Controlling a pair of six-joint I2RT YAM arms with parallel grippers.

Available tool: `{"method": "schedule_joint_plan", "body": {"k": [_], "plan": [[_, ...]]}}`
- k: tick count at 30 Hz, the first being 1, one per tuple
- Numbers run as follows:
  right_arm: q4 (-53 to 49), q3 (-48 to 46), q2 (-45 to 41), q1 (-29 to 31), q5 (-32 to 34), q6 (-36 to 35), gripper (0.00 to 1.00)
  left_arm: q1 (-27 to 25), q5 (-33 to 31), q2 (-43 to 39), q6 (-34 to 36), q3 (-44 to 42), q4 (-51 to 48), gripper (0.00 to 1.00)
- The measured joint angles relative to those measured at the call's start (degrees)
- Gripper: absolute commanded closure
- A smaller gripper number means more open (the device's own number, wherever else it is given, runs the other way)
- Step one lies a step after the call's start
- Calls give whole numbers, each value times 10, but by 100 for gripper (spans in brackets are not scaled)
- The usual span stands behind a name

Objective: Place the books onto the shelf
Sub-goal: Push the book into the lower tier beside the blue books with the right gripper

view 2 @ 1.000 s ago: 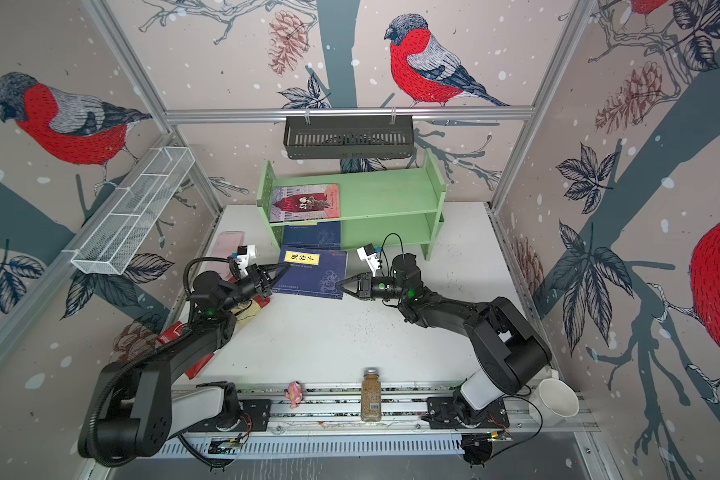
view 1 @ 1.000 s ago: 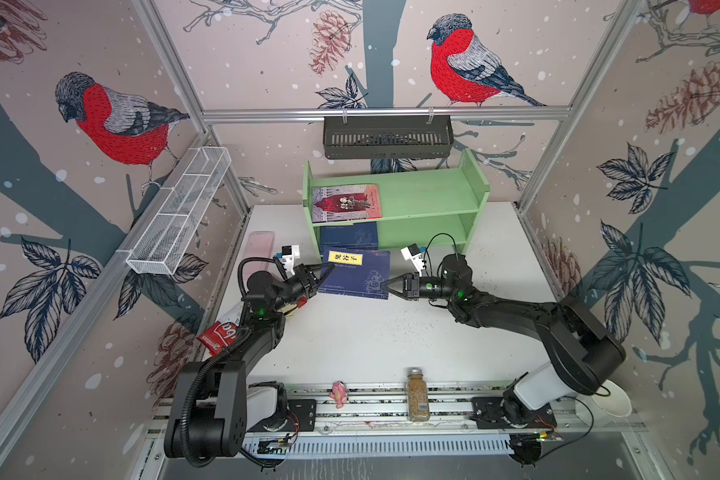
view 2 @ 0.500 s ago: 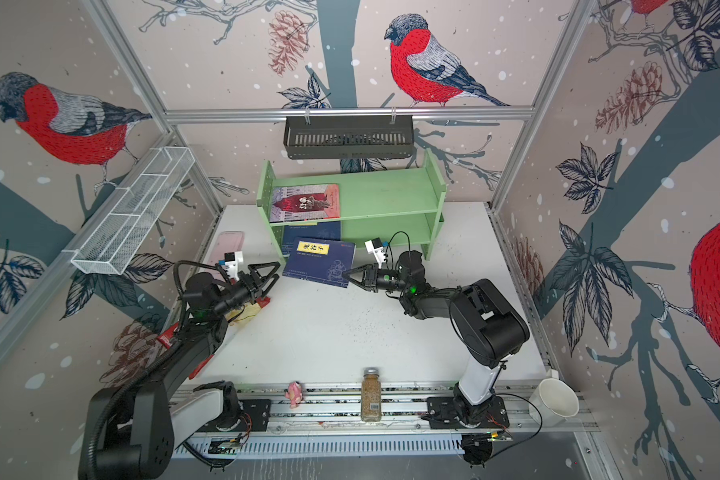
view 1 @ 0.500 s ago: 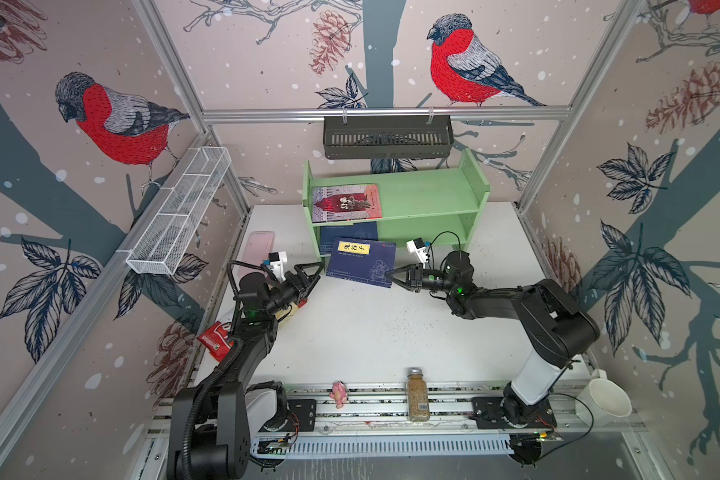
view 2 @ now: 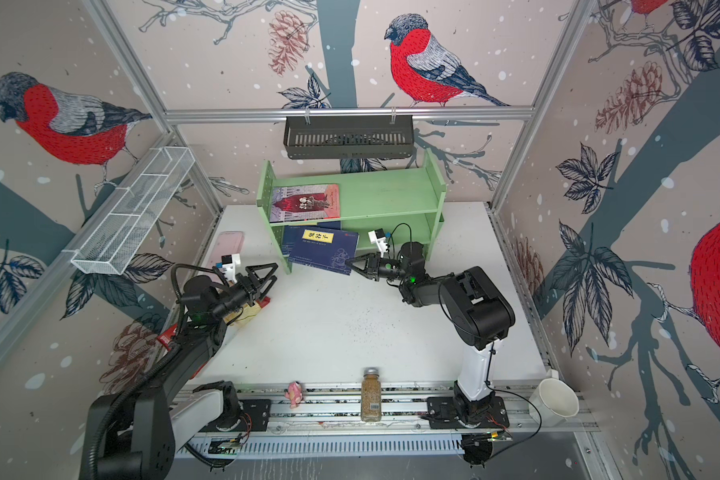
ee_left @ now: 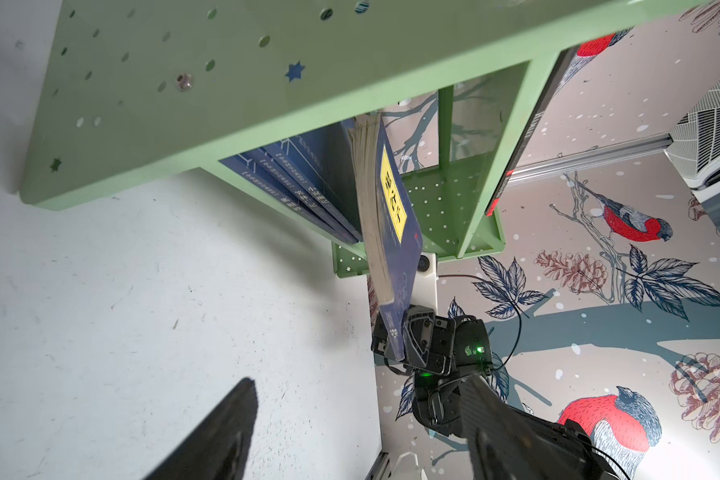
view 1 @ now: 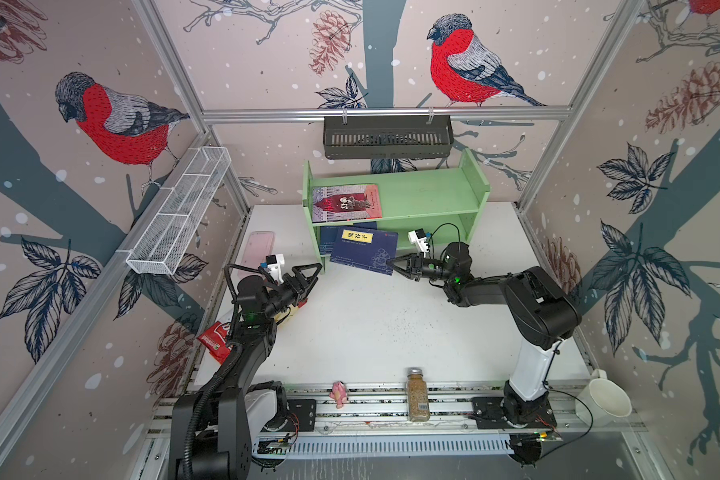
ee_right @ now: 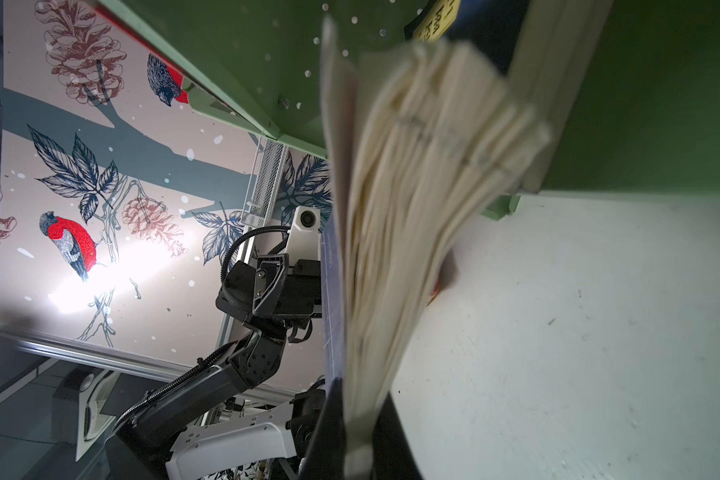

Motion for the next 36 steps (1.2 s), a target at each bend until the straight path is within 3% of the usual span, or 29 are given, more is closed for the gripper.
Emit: {"method": "schedule_joint_plan", "body": {"k": [18,29,36], "plan": [[-136,128,63,-15,-7,-49,99,0,1,-5,-11,-10,4,22],[-160,184,102,-18,-26,-60,97,0,0,-7,-11,-11,4,22],[-165,220,122,-21,-38,-55,80,0,-1,-8,-11,-11,4,22]]}}
